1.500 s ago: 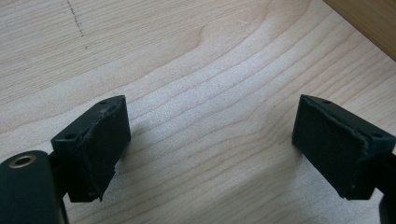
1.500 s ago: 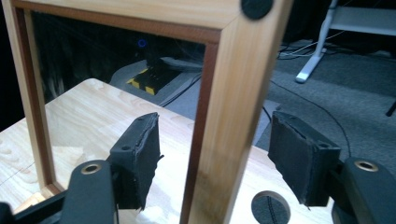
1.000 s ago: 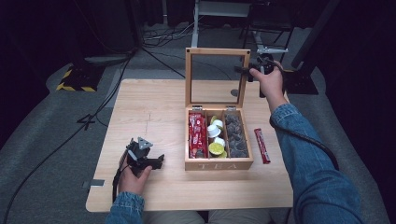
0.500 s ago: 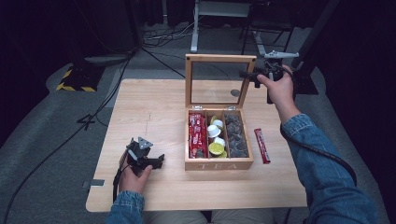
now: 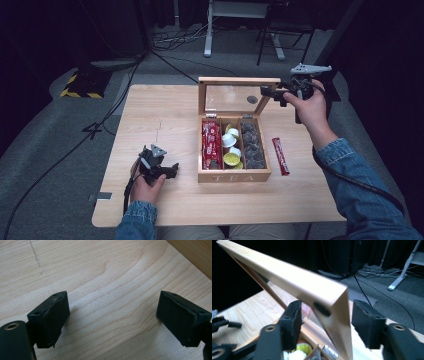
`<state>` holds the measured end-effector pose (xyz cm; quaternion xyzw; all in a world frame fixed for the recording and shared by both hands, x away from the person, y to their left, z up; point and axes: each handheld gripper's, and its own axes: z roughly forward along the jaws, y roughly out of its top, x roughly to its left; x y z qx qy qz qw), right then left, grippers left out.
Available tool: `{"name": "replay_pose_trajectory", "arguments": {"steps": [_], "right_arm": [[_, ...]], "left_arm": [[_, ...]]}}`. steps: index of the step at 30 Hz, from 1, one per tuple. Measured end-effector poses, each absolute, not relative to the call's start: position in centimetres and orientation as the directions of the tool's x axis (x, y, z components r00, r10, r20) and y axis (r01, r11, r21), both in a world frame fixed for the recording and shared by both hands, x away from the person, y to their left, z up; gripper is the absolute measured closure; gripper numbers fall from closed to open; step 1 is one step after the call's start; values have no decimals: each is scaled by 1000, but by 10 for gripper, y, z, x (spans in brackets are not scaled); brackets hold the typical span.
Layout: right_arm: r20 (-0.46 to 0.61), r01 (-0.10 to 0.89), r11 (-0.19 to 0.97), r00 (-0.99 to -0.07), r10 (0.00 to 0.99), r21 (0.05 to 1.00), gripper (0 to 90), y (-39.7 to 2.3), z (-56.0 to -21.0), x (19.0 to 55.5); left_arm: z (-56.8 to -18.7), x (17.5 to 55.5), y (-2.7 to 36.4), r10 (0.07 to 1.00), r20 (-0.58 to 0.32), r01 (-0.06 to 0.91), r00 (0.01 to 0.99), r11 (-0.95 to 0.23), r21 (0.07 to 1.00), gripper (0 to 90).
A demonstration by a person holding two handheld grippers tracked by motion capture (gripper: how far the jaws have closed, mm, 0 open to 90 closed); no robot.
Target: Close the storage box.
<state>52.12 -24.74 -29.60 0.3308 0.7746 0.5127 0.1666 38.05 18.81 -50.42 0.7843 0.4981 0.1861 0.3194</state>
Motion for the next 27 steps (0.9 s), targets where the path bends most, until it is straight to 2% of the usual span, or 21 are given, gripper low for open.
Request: {"name": "replay_pose_trajectory", "arguments": {"steps": [16,27], "right_arm": [[40,349,322,-731,682,880,381,-255,-298,483],[-36,319,400,-742,669,859,379,-253,-305,460]], "left_arm": [[-504,381,187,899,-28,662,437,-300,687,117],[-504,381,187,899,-30,662,436,-298,688,117]]}}
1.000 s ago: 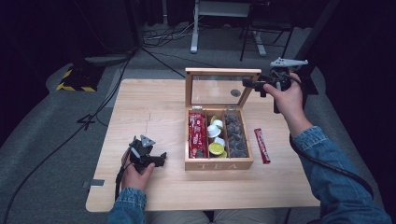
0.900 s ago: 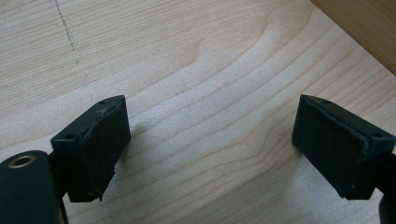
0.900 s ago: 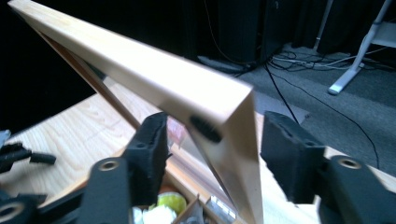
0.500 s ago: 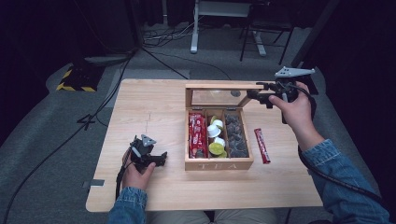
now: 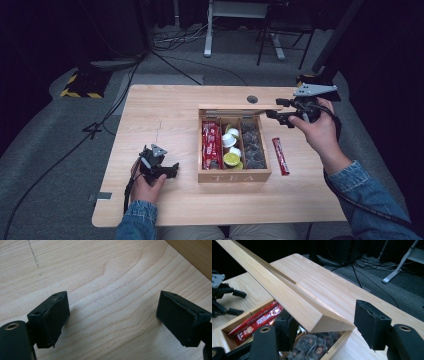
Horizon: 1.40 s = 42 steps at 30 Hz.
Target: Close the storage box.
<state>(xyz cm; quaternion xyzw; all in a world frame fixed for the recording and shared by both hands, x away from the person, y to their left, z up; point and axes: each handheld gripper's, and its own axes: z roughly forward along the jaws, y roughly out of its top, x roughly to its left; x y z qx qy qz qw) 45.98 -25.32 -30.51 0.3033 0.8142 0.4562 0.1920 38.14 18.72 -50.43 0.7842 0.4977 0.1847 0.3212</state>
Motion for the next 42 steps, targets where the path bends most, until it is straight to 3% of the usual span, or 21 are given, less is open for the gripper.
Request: {"name": "replay_pose_trajectory", "arguments": {"steps": [9,42], "right_arm": [[-95,302,467,-751,654,831,378,-253,-310,442],[-101,291,507,-784,612,811,378,-255,-352,395]], "left_arm": [[-504,381,187,899,-30,662,437,-299,687,117],[-504,381,187,899,-30,662,437,-299,687,117]]}}
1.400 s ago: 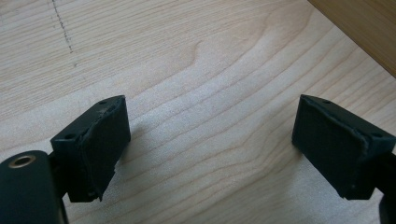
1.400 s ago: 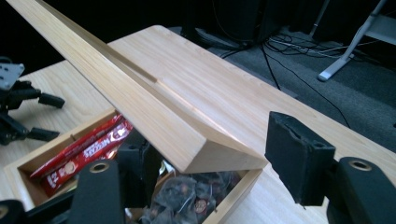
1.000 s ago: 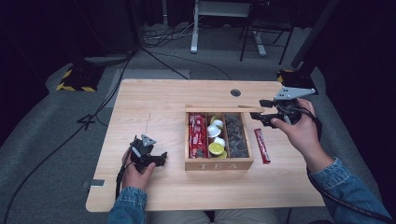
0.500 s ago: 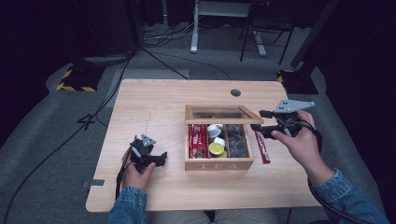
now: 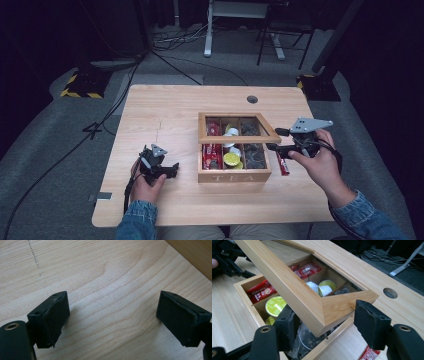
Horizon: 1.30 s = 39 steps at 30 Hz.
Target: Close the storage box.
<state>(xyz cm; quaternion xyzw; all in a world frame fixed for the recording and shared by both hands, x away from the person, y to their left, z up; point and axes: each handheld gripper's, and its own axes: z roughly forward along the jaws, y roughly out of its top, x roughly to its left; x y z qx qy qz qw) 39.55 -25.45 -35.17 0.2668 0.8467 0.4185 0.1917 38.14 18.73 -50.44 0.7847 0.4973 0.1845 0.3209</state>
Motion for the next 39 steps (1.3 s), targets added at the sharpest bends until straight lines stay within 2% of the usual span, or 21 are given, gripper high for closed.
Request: {"name": "replay_pose_trajectory", "arguments": {"steps": [9,21,39], "right_arm": [[-129,281,536,-787,604,796,357,-254,-366,388],[-115,306,543,-786,608,782,311,-254,-387,382],[-82,350,558,-790,607,752,313,-253,-414,376]], "left_arm": [[-504,381,187,899,-30,661,437,-299,688,117],[-504,381,187,899,-30,662,437,-300,687,117],[-504,381,187,899,-30,662,437,-299,688,117]]}}
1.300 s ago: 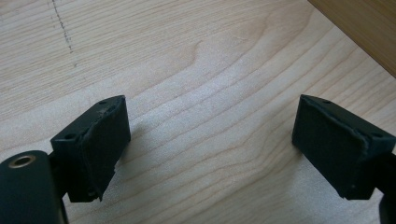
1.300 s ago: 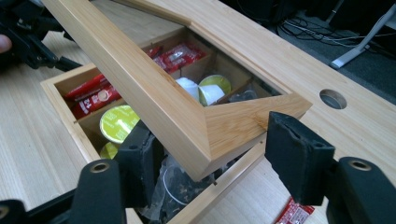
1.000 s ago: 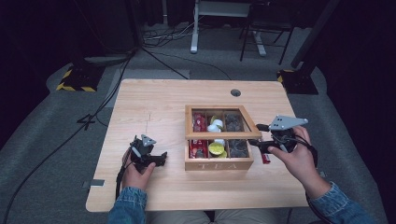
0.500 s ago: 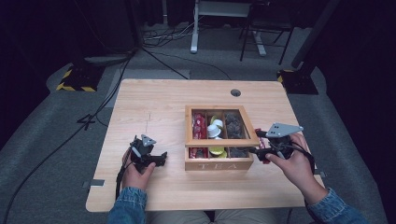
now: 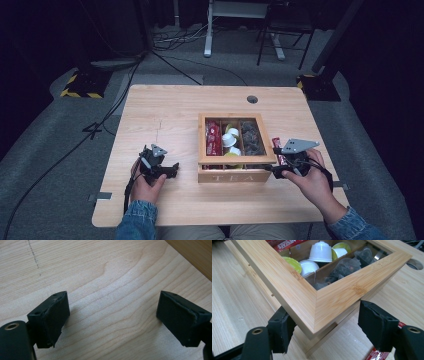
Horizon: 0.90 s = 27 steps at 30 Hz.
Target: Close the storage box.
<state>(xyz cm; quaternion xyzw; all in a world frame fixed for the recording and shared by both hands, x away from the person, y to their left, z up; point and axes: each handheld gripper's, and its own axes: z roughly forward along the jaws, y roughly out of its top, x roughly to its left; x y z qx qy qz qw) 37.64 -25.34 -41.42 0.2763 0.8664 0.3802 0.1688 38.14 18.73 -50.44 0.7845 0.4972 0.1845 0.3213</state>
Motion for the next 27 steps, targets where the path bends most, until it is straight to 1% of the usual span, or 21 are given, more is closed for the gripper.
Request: {"name": "replay_pose_trajectory", "arguments": {"steps": [2,7,10,15,16,18,22,27], "right_arm": [[-71,361,561,-794,604,745,335,-253,-417,376],[-59,377,576,-800,598,725,339,-252,-424,376],[-40,392,567,-797,602,724,364,-252,-424,376],[-12,419,575,-801,599,703,354,-251,-424,374],[-11,432,601,-807,591,673,349,-250,-428,373],[-6,442,613,-808,589,655,344,-251,-430,373],[24,455,568,-794,607,686,341,-255,-431,369],[37,446,528,-788,614,723,319,-260,-421,368]], "left_arm": [[-504,381,187,899,-30,662,437,-299,687,117],[-504,381,187,899,-30,662,437,-299,687,117],[-504,381,187,899,-30,662,437,-299,687,117],[-504,381,187,899,-30,662,437,-299,687,117],[-504,381,187,899,-30,662,438,-300,687,117],[-504,381,187,899,-30,662,438,-300,687,117],[-504,381,187,899,-30,662,437,-299,687,117],[-504,380,187,900,-26,663,436,-301,686,119]]}}
